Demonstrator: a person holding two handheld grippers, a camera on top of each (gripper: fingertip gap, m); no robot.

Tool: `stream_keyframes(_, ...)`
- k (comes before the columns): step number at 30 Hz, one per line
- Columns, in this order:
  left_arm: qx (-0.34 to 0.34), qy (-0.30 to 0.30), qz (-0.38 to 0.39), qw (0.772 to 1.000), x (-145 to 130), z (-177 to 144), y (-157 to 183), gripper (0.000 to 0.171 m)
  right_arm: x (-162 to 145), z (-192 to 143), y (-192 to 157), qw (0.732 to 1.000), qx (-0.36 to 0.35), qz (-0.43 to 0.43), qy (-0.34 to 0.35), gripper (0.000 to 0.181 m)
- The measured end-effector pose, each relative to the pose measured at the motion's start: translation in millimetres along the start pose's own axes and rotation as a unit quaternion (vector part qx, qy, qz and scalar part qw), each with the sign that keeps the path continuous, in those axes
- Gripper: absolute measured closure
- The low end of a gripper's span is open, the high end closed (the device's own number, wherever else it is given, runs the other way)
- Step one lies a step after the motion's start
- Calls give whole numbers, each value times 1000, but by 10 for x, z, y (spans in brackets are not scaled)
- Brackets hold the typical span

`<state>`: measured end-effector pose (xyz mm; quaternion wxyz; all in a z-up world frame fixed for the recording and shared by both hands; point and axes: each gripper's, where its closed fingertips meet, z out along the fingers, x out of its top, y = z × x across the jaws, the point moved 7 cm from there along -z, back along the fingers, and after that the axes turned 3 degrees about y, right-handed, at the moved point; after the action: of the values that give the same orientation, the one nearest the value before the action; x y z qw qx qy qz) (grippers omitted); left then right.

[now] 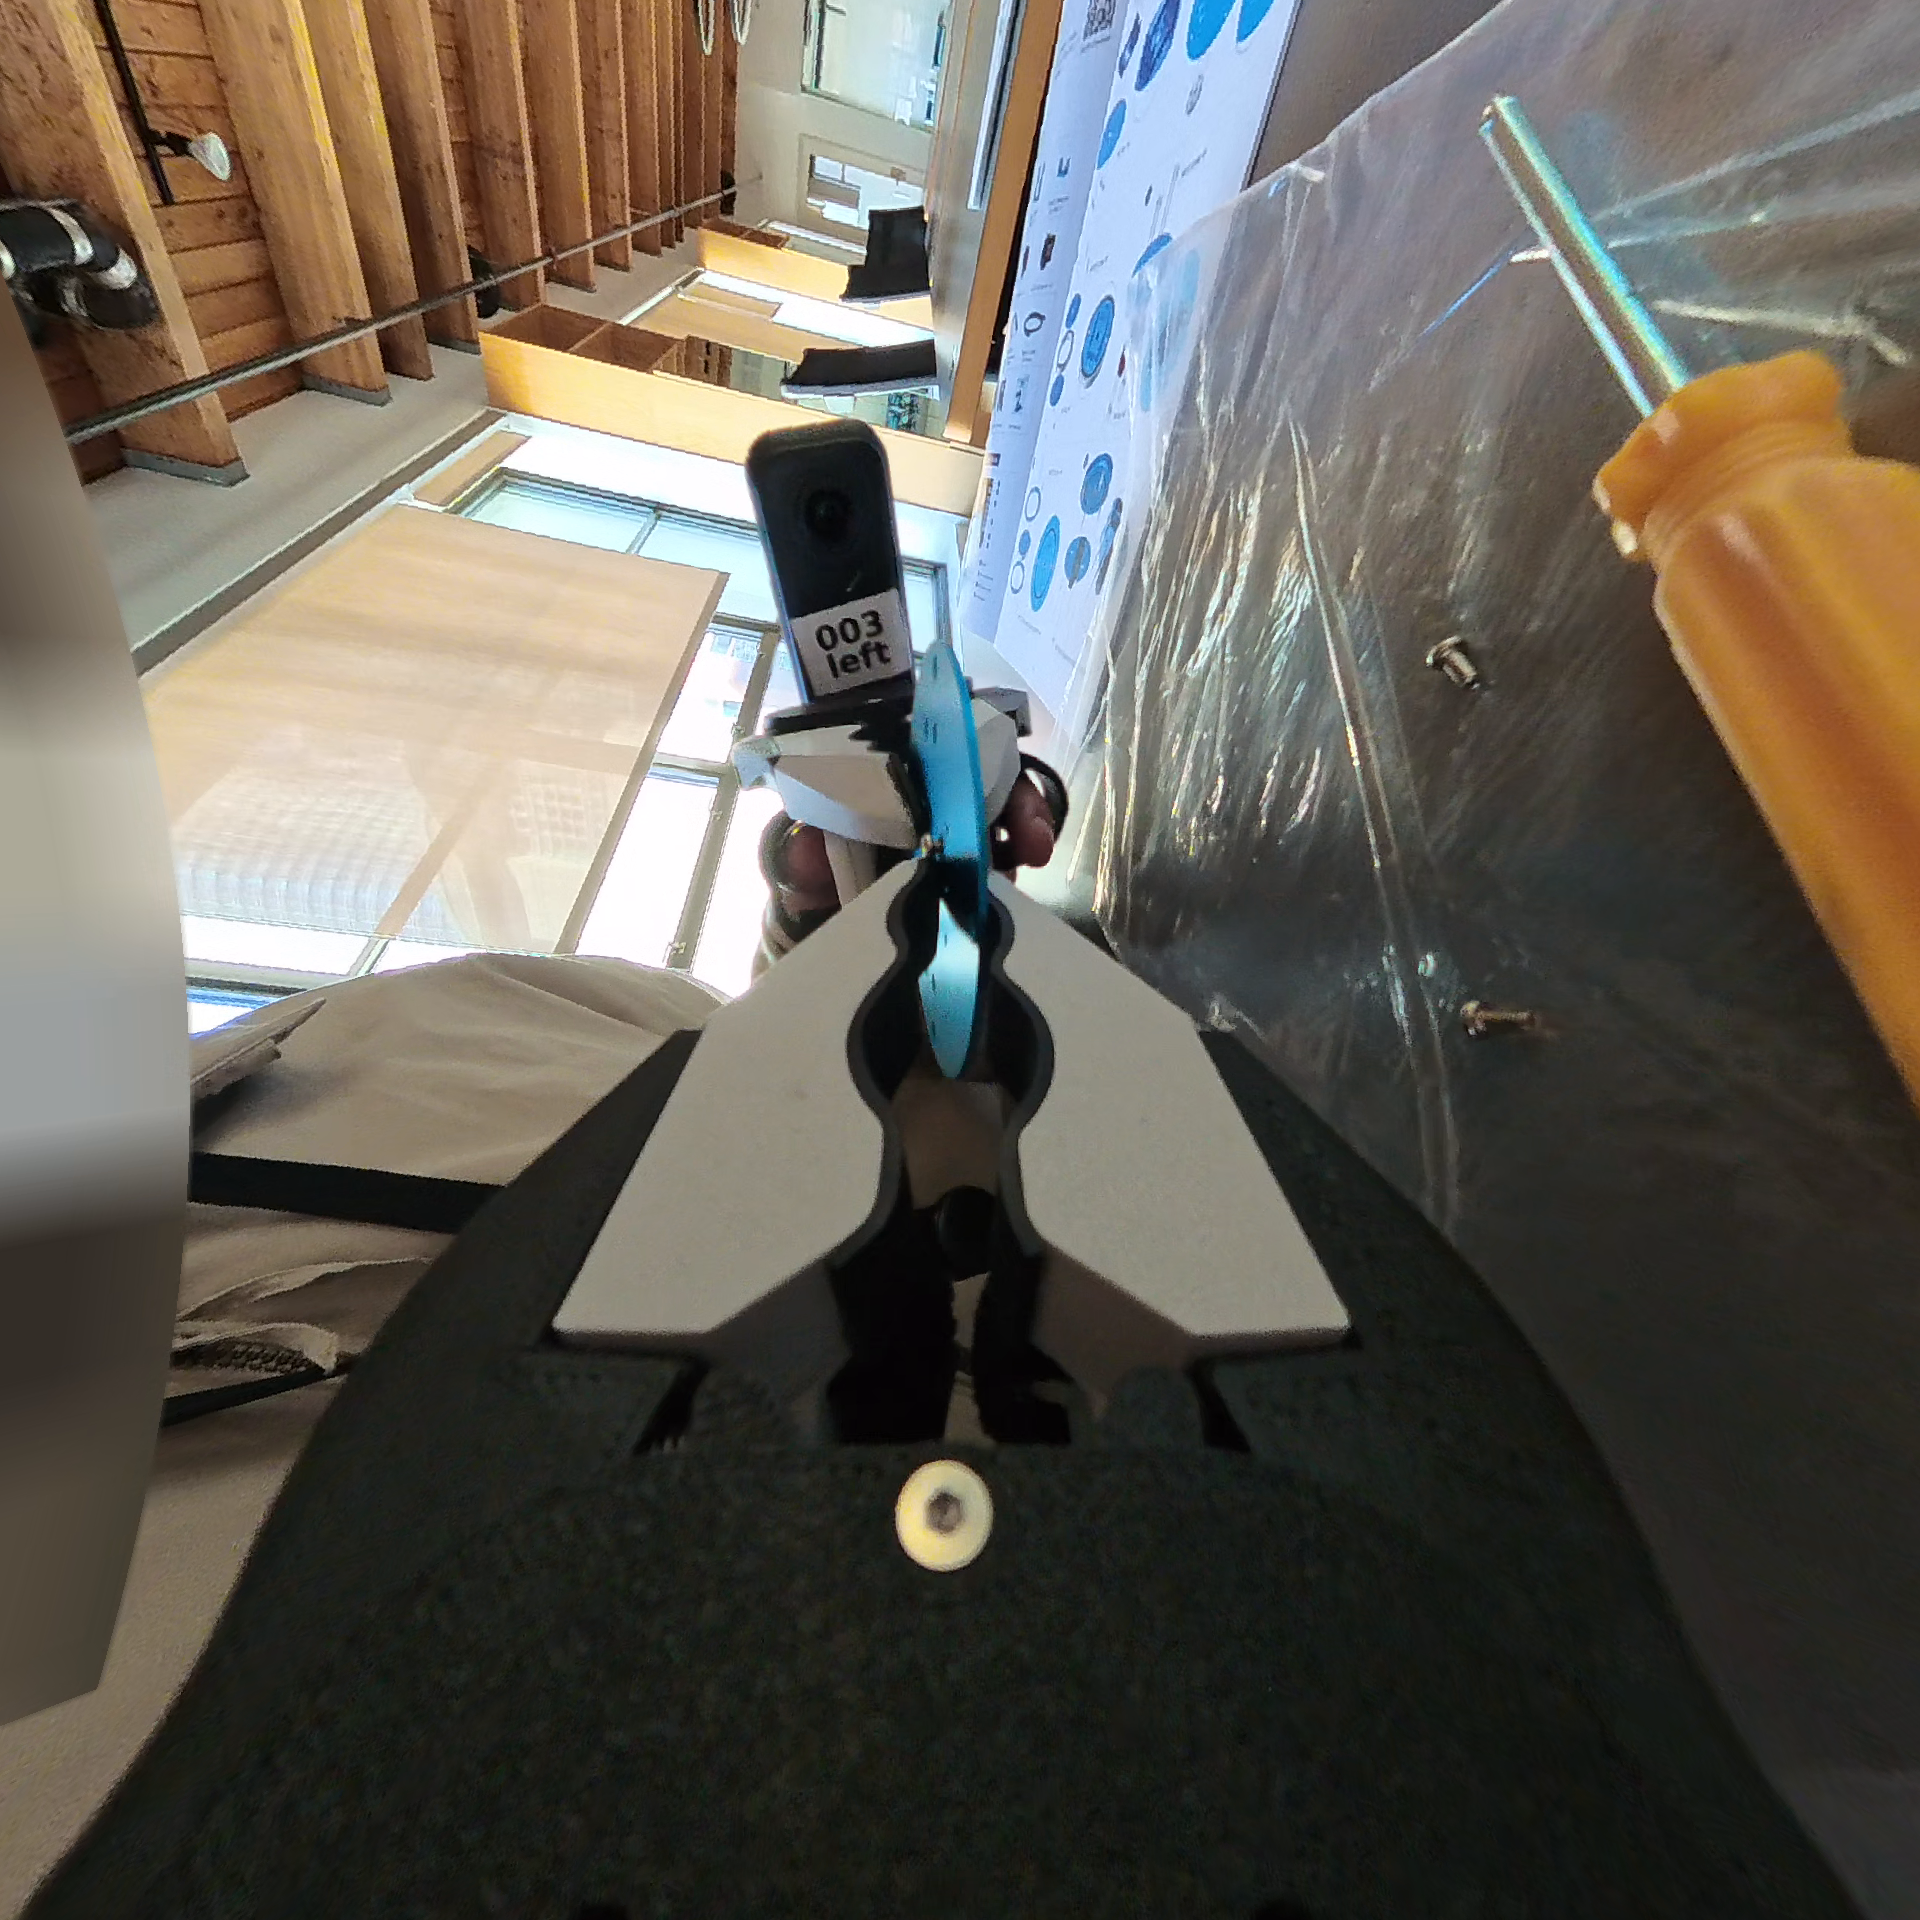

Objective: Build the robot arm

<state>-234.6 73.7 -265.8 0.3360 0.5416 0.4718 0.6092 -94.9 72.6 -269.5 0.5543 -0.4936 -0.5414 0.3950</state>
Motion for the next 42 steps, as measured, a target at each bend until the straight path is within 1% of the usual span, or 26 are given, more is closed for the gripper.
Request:
stream_keyframes(6, -3, -22, -6, 1000, 6, -35, 22, 164, 5, 75, -10, 1000, 14, 3, -12, 178)
stream_keyframes(10, 5, -28, -2, 1000, 18, -74, 13, 168, 16, 118, -3, 1000, 9, -2, -25, 177)
stream_keyframes(14, -10, -32, -13, 999, 23, -87, 2, 168, 22, 138, -11, 999, 16, -8, -43, 177)
stream_keyframes(17, -19, -32, -22, 999, 21, -86, -17, 168, 28, 140, -4, 999, 14, -7, -46, 177)
stream_keyframes(20, -21, -15, -33, 999, 23, -84, -42, 168, 52, 146, 9, 999, 14, -7, -38, 178)
stream_keyframes(24, -23, 4, -60, 998, 20, -88, -79, 168, 76, 156, 8, 997, -8, -65, -29, 176)
stream_keyframes(25, -22, 7, -62, 998, 20, -89, -81, 168, 90, 151, 0, 996, -14, -86, -24, 171)
stream_keyframes(26, -21, 11, -65, 998, 22, -93, -89, 168, 107, 141, -8, 993, -20, -113, -17, 163)
stream_keyframes(28, -18, 23, -75, 997, 40, -114, -110, 169, 144, 96, -28, 984, -38, -176, 2, 150)
stream_keyframes(30, -13, 37, -85, 996, 64, -139, -136, 169, 193, 2, -82, 964, -64, -255, 32, 145)
stream_keyframes(31, -12, 42, -90, 995, 72, -149, -146, 169, 200, -40, -157, 948, -62, -307, 54, 138)
stream_keyframes(32, -10, 48, -94, 994, 77, -156, -158, 168, 176, -61, -249, 926, -57, -366, 69, 131)
stream_keyframes(34, -9, 56, -101, 993, 89, -164, -173, 168, 42, -1, -415, 880, -47, -469, 61, 123)
stream_keyframes(35, -6, 62, -104, 993, 97, -169, -182, 168, -22, 70, -445, 865, -53, -497, 50, 116)
stream_keyframes(36, -5, 66, -105, 992, 105, -173, -188, 168, -78, 153, -444, 857, -58, -510, 40, 107)
stream_keyframes(38, -4, 67, -107, 992, 109, -173, -191, 168, -155, 291, -400, 853, -61, -519, 26, 99)
stream_keyframes(40, -3, 70, -107, 992, 110, -179, -193, 168, -181, 362, -347, 852, -74, -518, 18, 97)
stream_keyframes(42, -3, 77, -111, 991, 115, -194, -202, 168, -215, 405, -324, 847, -83, -525, -1, 99)
